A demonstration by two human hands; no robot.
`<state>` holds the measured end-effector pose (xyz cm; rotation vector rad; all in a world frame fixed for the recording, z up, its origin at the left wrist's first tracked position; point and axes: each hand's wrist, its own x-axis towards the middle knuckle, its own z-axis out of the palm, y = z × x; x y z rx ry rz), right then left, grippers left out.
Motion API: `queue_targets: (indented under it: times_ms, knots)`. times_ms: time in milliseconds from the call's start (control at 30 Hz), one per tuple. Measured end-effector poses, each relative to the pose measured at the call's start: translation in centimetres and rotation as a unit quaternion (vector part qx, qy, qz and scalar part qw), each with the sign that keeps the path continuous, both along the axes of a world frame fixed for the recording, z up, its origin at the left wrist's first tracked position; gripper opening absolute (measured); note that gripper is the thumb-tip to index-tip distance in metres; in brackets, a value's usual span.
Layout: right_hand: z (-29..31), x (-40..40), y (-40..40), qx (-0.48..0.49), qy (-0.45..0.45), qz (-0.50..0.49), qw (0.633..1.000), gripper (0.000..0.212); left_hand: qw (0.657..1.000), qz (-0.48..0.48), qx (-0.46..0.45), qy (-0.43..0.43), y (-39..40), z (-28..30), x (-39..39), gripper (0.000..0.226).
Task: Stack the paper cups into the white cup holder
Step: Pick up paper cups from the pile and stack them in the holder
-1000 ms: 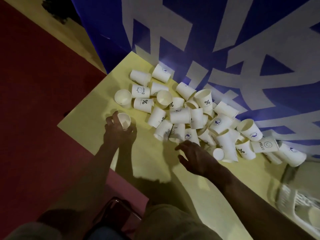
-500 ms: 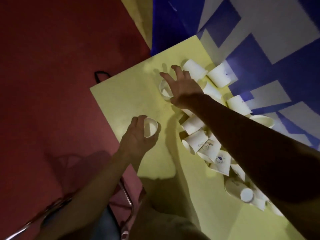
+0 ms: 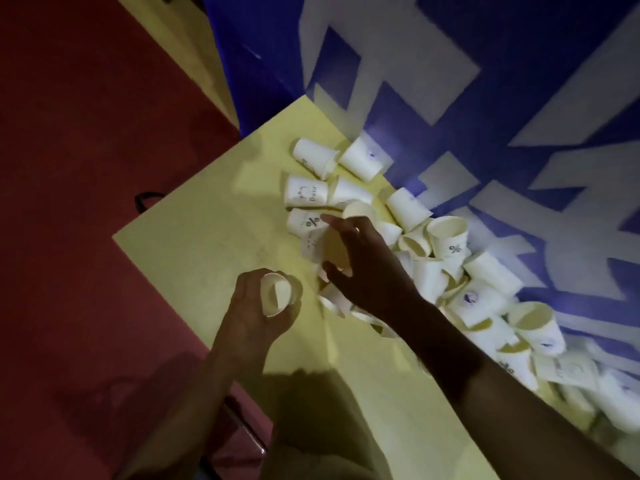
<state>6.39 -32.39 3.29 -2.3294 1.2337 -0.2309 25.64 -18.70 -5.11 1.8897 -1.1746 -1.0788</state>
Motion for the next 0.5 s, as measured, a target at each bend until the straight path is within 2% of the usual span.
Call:
queue_targets:
  times_ms: [100, 167, 300, 500]
  knots:
    - [1.4, -8.3, 4.8, 0.031, -0.068, -0.107, 0.991, 0.061, 0.995, -0.086, -0.033, -0.029, -1.8, 2.3, -2.0, 0.066]
    - [2.0, -13.8, 8.6, 0.002, -0.062, -0.168, 0.984, 0.056, 0.987, -0.144, -0.048, -0.046, -2.5, 3.7, -3.8, 0.068]
    - [3.2, -23.0, 17.2, -0.015, -0.037, -0.286, 0.957, 0.052, 0.967, -0.247, -0.014, -0.061, -2.3, 5.6, -8.7, 0.073]
    - [3.6, -32.0, 29.6, -0.005, -0.051, -0.472, 0.88, 0.046, 0.922, -0.38, -0.028, -0.071, 1.8, 7.6, -19.7, 0.085]
